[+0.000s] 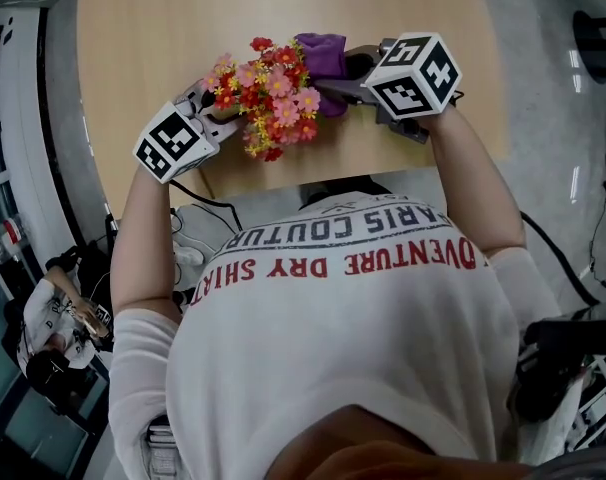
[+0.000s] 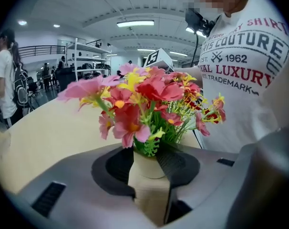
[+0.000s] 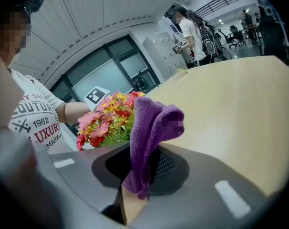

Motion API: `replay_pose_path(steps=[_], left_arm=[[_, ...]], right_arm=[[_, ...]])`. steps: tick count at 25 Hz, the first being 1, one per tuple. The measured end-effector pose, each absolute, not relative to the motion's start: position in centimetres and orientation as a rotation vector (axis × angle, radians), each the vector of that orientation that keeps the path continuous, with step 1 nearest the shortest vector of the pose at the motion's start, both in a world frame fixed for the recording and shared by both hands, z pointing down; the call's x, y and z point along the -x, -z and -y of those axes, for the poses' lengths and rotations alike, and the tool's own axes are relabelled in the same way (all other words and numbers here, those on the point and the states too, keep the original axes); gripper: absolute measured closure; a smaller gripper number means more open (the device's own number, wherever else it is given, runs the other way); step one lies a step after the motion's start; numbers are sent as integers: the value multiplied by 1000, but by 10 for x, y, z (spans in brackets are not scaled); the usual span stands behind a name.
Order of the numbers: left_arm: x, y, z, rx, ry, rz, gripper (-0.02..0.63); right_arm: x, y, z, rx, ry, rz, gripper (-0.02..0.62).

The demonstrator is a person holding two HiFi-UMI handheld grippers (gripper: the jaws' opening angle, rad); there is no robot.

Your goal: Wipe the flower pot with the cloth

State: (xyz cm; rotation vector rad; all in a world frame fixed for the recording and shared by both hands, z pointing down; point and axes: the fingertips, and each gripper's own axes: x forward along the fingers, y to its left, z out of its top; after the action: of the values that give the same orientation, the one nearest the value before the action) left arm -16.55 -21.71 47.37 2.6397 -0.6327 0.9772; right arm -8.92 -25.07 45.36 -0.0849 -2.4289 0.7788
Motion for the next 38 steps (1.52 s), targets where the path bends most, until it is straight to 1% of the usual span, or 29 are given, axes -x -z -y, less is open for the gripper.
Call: replay_pose_path(steps=[5, 12, 17, 23, 28, 35, 38], left_arm=[[167, -480, 215, -2663, -1005, 578, 454], [168, -483, 215, -2664, -946, 600, 454], [167, -484, 218, -2668, -941, 614, 455], [166, -487, 220, -2679, -958, 672, 454], [168, -485, 220, -2656, -941, 727, 454], [202, -463, 202, -2497, -662, 1003, 454], [202, -460, 185, -2400, -536, 1175, 454]], right_arm=[[98, -471, 242, 122, -774, 2399, 526], [100, -492, 253, 153, -921, 2371, 526], [100, -515, 258, 136, -895, 2325, 528], [102, -533, 260, 87, -743, 2266, 528], [101, -533, 262, 64, -758, 2266, 527], [96, -520, 261, -17, -783, 2292, 527], [91, -515, 260, -54, -788, 2304, 528]])
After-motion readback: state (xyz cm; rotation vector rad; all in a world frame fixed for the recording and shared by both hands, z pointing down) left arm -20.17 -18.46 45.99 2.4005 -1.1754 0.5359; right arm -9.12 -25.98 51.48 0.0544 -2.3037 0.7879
